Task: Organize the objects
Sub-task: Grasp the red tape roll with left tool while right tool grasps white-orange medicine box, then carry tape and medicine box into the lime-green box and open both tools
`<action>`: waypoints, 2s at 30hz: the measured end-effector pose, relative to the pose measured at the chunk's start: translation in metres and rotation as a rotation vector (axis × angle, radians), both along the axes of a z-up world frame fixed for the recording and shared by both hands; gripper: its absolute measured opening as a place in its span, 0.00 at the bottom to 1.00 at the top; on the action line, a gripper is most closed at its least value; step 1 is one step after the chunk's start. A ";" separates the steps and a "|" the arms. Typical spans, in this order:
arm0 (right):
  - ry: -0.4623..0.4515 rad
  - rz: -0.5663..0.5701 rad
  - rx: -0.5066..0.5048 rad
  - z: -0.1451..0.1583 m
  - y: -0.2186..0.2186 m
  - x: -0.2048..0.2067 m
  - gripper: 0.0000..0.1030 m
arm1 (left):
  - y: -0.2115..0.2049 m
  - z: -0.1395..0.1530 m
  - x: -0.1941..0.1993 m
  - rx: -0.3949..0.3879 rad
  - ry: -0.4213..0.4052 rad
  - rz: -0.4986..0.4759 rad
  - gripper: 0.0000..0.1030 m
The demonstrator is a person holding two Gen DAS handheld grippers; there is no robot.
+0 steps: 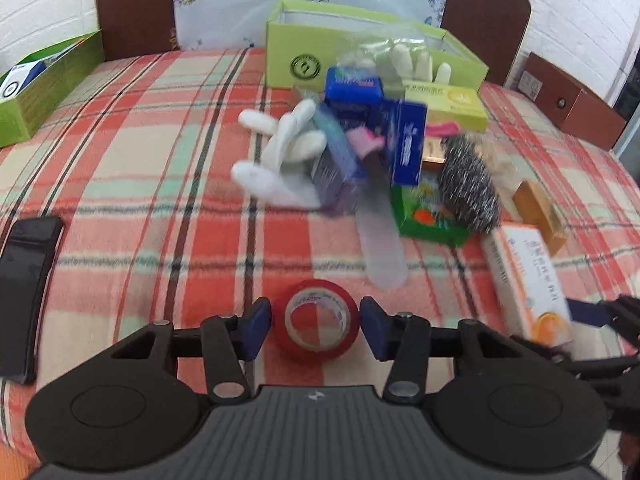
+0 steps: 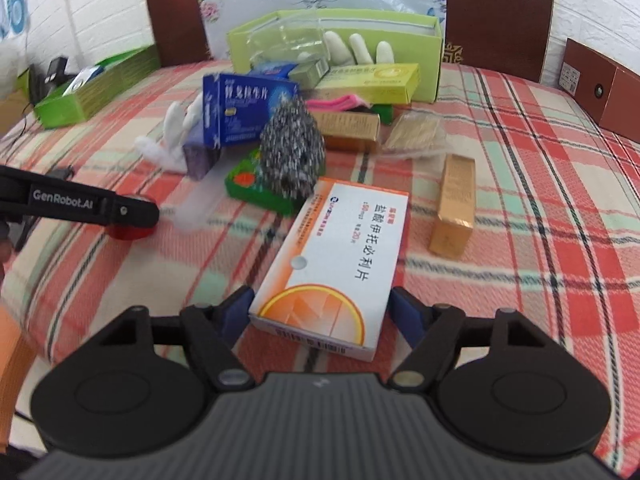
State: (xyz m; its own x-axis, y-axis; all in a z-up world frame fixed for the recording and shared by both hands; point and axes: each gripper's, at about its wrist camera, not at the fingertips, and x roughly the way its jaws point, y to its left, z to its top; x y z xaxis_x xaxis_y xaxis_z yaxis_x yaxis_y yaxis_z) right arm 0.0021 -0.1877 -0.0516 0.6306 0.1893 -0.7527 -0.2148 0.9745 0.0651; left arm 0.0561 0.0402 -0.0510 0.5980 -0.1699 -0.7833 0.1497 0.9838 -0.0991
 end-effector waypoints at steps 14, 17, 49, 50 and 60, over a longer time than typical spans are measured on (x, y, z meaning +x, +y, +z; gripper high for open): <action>-0.023 -0.063 -0.020 -0.008 0.006 0.003 0.82 | -0.008 -0.006 0.009 0.041 -0.007 0.000 0.51; -0.025 -0.063 -0.029 -0.008 0.007 0.004 0.82 | -0.009 -0.007 0.009 0.046 -0.013 0.004 0.52; -0.345 0.011 0.203 0.141 -0.024 0.084 0.64 | -0.017 0.166 0.092 -0.108 -0.430 -0.066 0.48; -0.356 0.002 0.191 0.146 -0.023 0.097 0.64 | -0.020 0.170 0.105 -0.104 -0.432 -0.063 0.48; -0.297 -0.062 0.014 0.131 0.011 0.267 0.64 | -0.045 0.131 0.253 -0.094 -0.317 -0.020 0.47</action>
State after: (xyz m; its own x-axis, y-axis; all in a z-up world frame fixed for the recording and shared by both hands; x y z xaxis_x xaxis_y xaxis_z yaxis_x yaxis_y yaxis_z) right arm 0.2687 -0.1765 0.0789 0.8335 0.1531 -0.5310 -0.1671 0.9857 0.0220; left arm 0.3095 -0.0051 0.0801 0.8050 -0.2473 -0.5392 0.2072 0.9689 -0.1351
